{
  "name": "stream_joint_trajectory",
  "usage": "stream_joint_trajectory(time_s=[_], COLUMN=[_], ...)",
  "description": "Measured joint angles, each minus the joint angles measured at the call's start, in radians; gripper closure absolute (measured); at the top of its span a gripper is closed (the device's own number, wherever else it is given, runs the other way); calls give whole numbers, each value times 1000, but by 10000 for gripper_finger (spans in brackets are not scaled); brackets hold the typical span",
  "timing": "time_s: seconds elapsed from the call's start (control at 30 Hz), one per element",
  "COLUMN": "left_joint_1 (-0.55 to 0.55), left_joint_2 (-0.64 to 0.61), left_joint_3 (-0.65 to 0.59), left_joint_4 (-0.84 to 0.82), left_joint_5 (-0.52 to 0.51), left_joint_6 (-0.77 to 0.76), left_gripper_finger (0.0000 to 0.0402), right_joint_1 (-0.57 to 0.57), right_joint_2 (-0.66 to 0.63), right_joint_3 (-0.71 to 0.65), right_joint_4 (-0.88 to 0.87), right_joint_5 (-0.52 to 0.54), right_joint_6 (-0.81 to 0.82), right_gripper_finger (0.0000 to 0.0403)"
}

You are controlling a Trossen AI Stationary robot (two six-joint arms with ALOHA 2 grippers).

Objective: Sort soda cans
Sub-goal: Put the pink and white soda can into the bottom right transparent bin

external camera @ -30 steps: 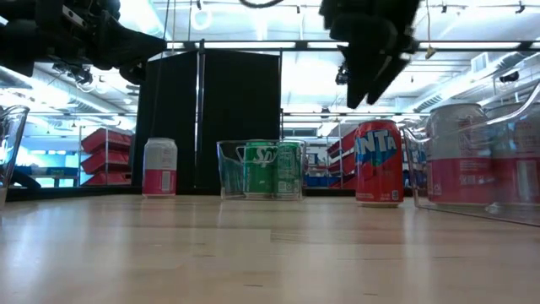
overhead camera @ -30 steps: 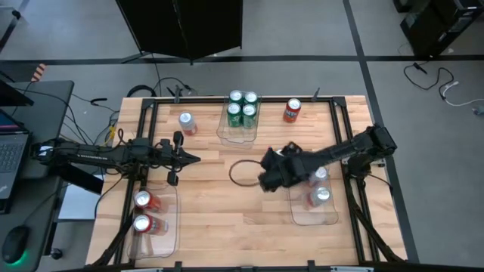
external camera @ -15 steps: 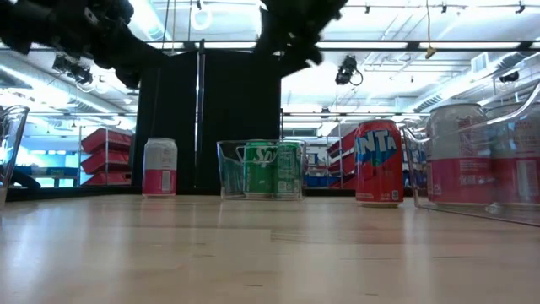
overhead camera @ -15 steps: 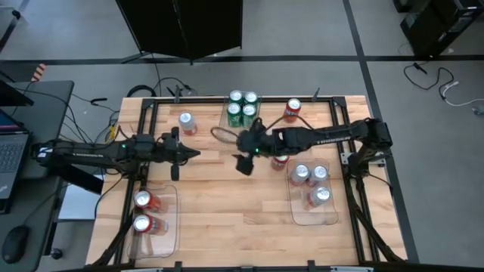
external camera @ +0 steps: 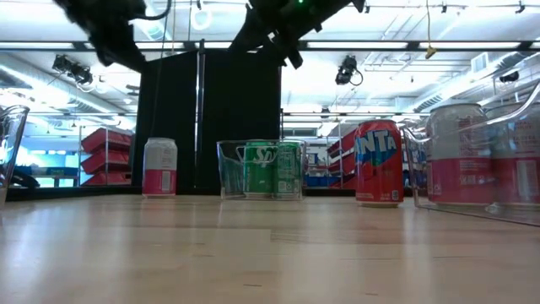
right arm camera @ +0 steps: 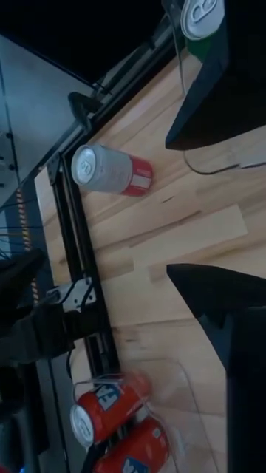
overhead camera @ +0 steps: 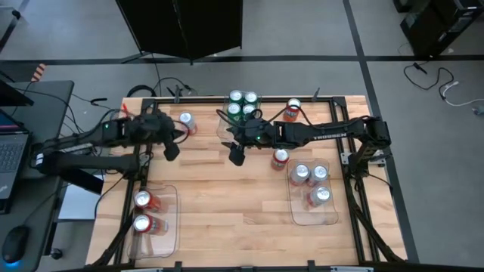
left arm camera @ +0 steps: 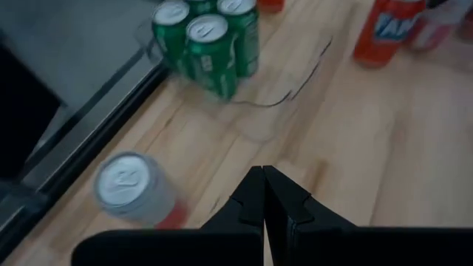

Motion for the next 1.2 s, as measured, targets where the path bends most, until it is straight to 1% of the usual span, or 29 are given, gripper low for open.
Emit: stream_joint_trajectory(time_s=[0.23,0.33,0.43,0.53,0.7,0.83,0.9,1.03,1.2], left_joint_1=[153,212,268,333,482,563,581,578,563], left_joint_2=[281,387,461,517,601,665,693,735,745], left_joint_3=[269,351,404,434,443,443,443,443,443], left_joint_4=[-281,-366,-401,-402,-404,-400,-408,-439,-428], left_joint_5=[72,77,78,82,178,191,191,191,190], left_joint_6=[103,160,230,267,321,345,341,369,392], left_gripper_finger=[399,399,400,400,400,400,396,377,332], right_joint_1=[15,21,23,24,24,24,24,24,24], right_joint_2=[0,0,0,0,0,0,0,0,0], right_joint_3=[0,0,0,0,0,0,0,0,0], right_joint_4=[-3,-4,-18,-37,-47,-48,-48,-48,-48], right_joint_5=[0,0,0,0,1,1,1,-3,-7], right_joint_6=[-9,-15,-18,-18,-19,-19,-19,-19,-19], right_gripper_finger=[157,154,154,156,158,159,160,160,161])
